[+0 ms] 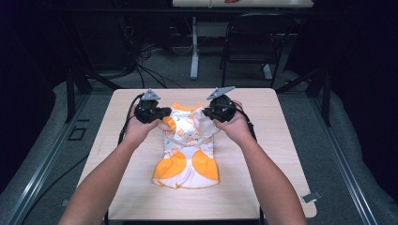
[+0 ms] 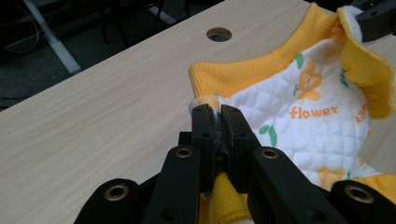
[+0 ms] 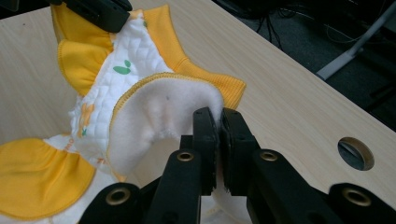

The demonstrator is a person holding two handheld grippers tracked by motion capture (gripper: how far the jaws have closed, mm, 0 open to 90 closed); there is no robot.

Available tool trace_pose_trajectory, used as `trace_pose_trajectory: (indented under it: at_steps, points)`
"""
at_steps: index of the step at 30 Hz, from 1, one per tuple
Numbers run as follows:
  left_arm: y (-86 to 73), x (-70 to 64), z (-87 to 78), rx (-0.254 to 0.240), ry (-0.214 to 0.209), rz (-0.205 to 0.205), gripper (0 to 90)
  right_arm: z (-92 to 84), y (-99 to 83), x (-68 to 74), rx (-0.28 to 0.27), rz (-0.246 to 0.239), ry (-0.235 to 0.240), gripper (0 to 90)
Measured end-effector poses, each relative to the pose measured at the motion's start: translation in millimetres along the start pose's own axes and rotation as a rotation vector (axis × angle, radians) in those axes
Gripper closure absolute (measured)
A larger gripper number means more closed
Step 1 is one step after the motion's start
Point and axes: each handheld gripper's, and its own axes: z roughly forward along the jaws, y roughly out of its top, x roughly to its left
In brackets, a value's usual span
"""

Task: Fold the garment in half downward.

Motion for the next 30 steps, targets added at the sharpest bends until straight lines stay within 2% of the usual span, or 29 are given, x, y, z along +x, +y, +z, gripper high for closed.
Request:
trace_pose_trajectory:
  at_steps: [7,13,18,27,29,30]
  points:
    - [-12.6,-3.3,-5.7,-0.010,-0.030,0.016,84.8,-3.7,-2.4,13.9,0.014,-0.057,0.008,84.9]
    - [-23.1,-8.1,-8.4,-0.008,-0.048,0.020,84.8,-3.3,-12.0,19.0,0.026,-0.050,0.022,84.9]
    - [-30.0,-16.2,-9.4,0.004,-0.058,0.039,84.8,-4.0,-19.8,25.8,0.043,-0.069,0.031,84.9]
    - [-43.4,-26.7,-12.7,0.016,-0.074,0.044,84.8,-8.0,-34.0,37.3,0.054,-0.078,0.054,84.8]
    - [-46.6,-29.6,-13.0,0.020,-0.076,0.047,84.8,-8.1,-35.7,40.0,0.069,-0.100,0.049,84.8]
    - [-48.1,-30.8,-13.3,0.022,-0.078,0.051,84.8,-8.3,-36.2,41.4,0.064,-0.095,0.049,84.8]
